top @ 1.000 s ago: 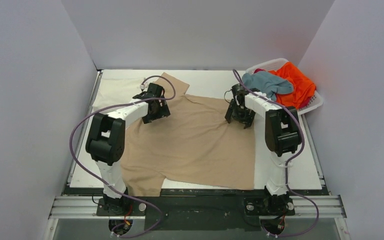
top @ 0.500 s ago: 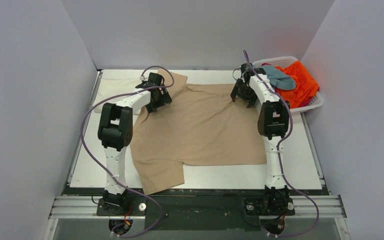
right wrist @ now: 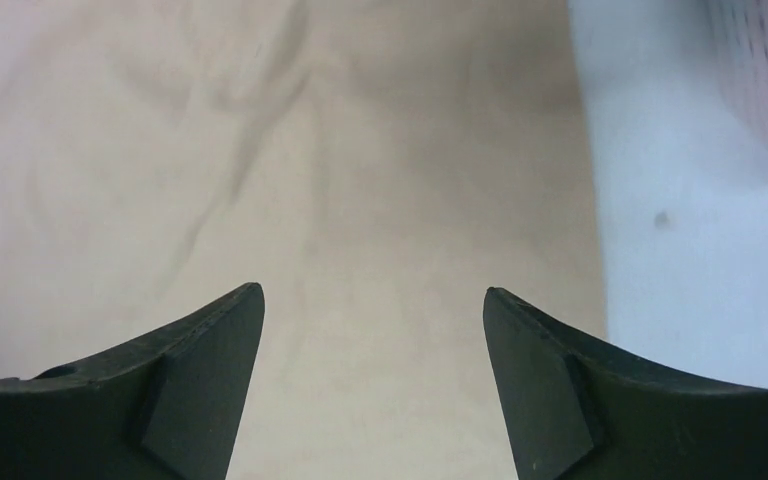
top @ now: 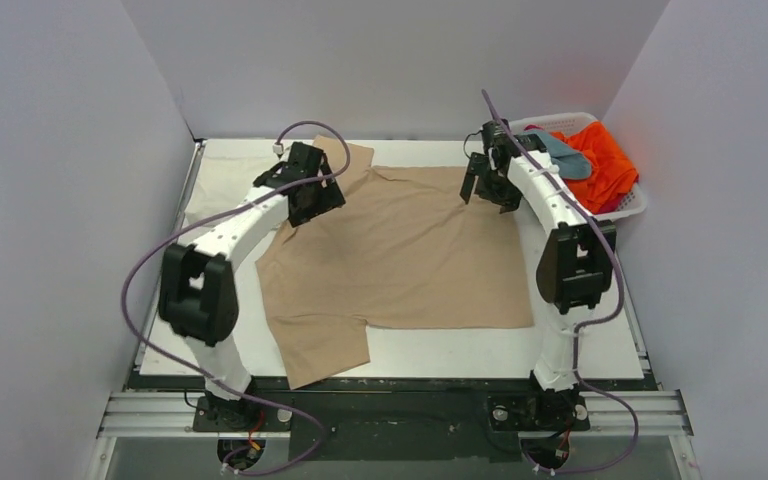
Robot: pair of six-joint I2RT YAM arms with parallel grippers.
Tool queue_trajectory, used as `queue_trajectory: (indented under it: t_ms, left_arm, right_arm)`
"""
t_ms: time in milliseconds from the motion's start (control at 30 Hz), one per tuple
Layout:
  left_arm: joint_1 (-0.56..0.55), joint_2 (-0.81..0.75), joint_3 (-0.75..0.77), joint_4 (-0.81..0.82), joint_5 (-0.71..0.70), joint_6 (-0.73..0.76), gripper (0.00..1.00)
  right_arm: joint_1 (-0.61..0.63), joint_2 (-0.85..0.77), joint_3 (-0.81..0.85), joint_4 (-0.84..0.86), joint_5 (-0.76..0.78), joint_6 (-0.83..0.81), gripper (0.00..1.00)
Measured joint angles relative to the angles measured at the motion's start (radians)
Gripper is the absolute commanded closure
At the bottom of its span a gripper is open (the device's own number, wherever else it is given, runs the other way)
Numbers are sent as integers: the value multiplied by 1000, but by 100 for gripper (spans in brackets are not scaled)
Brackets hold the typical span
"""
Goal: Fold and stack the t-shirts
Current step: Flatten out the tshirt, then grab the side of the flattened tshirt closest away from the robot with both arms
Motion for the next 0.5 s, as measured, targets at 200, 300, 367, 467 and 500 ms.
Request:
queue_trajectory:
  t_ms: [200, 300, 367, 467, 500]
  left_arm:
    - [-153, -518, -334, -116, -89, -108, 9]
    - [-231, -745, -537, -234, -108, -203, 9]
    - [-285, -842, -655, -309, -111, -264, 9]
    - [-367, -974, -822, -460, -89, -361, 9]
    - [-385, -1013, -859, -503, -85, -390, 10]
  right_arm:
    - [148, -424, -408, 110, 35, 39, 24]
    - [198, -594, -655, 170, 45, 93, 24]
    - [202, -683, -807, 196, 57, 138, 24]
    - [201, -833, -1007, 204, 87, 207, 24]
    - [201, -877, -1044, 202, 95, 222, 24]
